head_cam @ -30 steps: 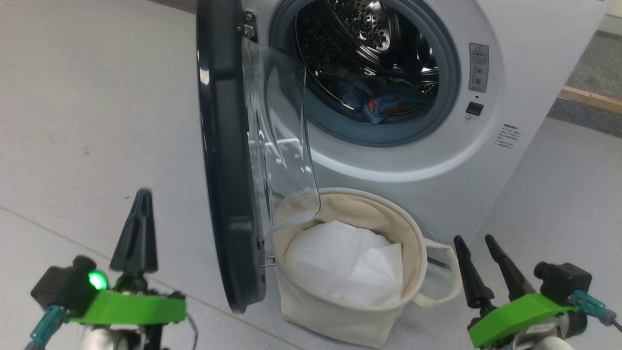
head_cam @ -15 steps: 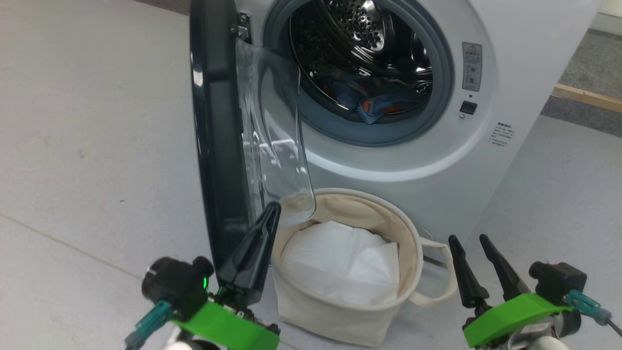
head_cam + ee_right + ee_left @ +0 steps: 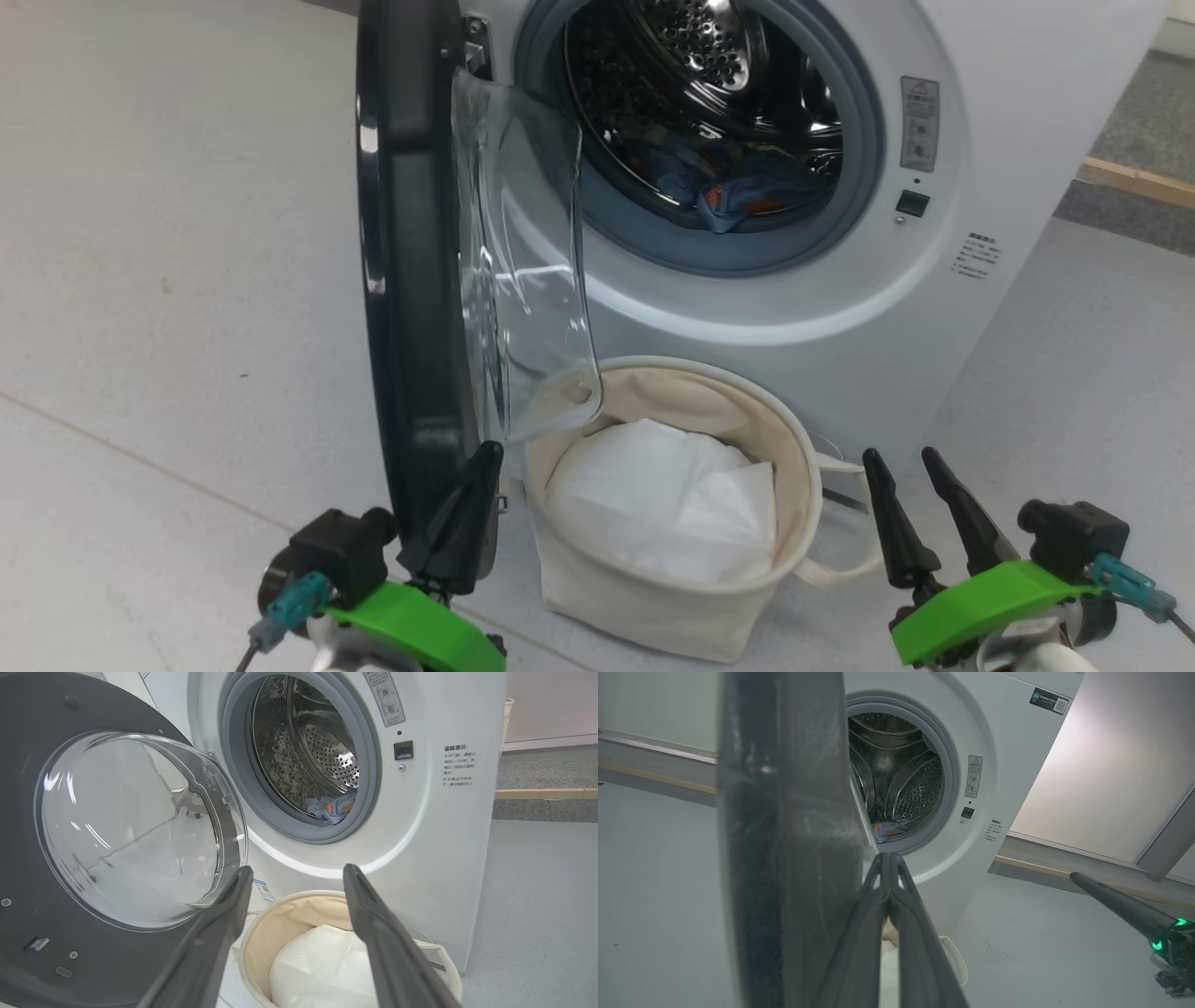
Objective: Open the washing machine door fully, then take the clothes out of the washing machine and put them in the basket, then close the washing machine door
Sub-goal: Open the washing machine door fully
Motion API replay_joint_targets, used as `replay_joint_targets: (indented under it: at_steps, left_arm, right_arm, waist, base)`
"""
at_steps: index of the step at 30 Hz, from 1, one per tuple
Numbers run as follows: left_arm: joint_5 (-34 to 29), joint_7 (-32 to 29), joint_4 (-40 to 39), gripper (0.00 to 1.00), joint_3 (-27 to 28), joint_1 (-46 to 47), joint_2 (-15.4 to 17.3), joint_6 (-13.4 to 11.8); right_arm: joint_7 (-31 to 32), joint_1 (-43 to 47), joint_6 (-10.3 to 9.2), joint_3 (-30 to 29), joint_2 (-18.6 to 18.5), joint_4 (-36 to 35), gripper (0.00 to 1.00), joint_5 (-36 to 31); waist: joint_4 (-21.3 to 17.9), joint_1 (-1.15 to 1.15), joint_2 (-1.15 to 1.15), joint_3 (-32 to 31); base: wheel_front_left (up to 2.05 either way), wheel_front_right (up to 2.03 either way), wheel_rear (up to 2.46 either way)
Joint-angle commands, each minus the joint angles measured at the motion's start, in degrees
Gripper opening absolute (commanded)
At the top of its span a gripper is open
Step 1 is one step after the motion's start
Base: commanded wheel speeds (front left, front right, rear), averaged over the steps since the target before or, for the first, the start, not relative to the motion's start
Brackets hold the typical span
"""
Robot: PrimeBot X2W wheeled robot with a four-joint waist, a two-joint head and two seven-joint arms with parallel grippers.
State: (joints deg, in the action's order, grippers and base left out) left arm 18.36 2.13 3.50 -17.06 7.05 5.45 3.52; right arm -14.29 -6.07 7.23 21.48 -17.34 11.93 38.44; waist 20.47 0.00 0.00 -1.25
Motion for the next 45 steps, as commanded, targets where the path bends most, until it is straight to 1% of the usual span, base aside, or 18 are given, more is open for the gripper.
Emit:
replay_joint_targets:
  at_steps: [1, 10, 15, 16, 21, 31, 35, 45]
  left_arm:
    - [0.47, 0.07, -1.02, 0.00, 3.12, 2.01, 0.85, -0.66]
    - [1.45, 0.85, 1.52, 0.00, 5.01, 3.37, 1.81, -1.45]
    - [2.26, 1.56, 2.38, 0.00, 6.74, 4.24, 2.48, -2.18]
    - [2.36, 1.84, 2.96, 0.00, 6.99, 4.98, 2.59, -2.29]
    - [2.67, 2.52, 4.77, 0.00, 7.31, 6.78, 2.55, -2.48]
    - [3.71, 3.61, 6.37, 0.00, 9.84, 9.24, 3.92, -3.66]
    - [4.37, 4.17, 6.71, 0.00, 11.24, 10.01, 4.85, -3.95]
    - [6.92, 4.01, 10.61, 0.00, 15.46, 12.08, 8.37, -3.92]
  right_arm:
    - [-0.71, -2.33, 0.25, 0.64, -1.09, -1.89, 1.00, 0.09]
    - [-0.63, -3.41, 0.25, 2.18, -1.58, -2.32, 1.00, -0.51]
    - [-0.17, -4.17, 0.25, 2.58, -2.30, -3.07, 1.00, -0.77]
    - [0.11, -4.37, 0.25, 2.66, -2.67, -3.44, 1.00, -0.85]
    - [0.81, -5.12, 0.25, 3.22, -3.13, -4.43, 1.00, -1.03]
    - [2.22, -6.75, 0.25, 4.70, -3.97, -6.29, 1.00, -1.39]
    - [2.44, -7.44, 0.25, 5.37, -4.06, -6.55, 1.00, -1.45]
    - [2.59, -8.93, 0.25, 7.37, -4.20, -6.13, 1.00, -1.41]
  waist:
    - [0.36, 0.00, 0.00, 0.08]
    - [2.65, 0.00, 0.00, 0.69]
    - [4.12, 0.00, 0.00, 1.95]
    - [5.00, 0.00, 0.00, 2.52]
    - [6.95, 0.00, 0.00, 3.79]
    - [9.33, 0.00, 0.00, 6.88]
    - [9.65, 0.00, 0.00, 7.77]
    - [8.52, 0.00, 0.00, 8.66]
  base:
    - [0.00, 0.00, 0.00]
    - [0.00, 0.00, 0.00]
    - [0.00, 0.00, 0.00]
    - [0.00, 0.00, 0.00]
    - [0.00, 0.00, 0.00]
    - [0.00, 0.00, 0.00]
    - [0.00, 0.00, 0.00]
    - [0.00, 0.00, 0.00]
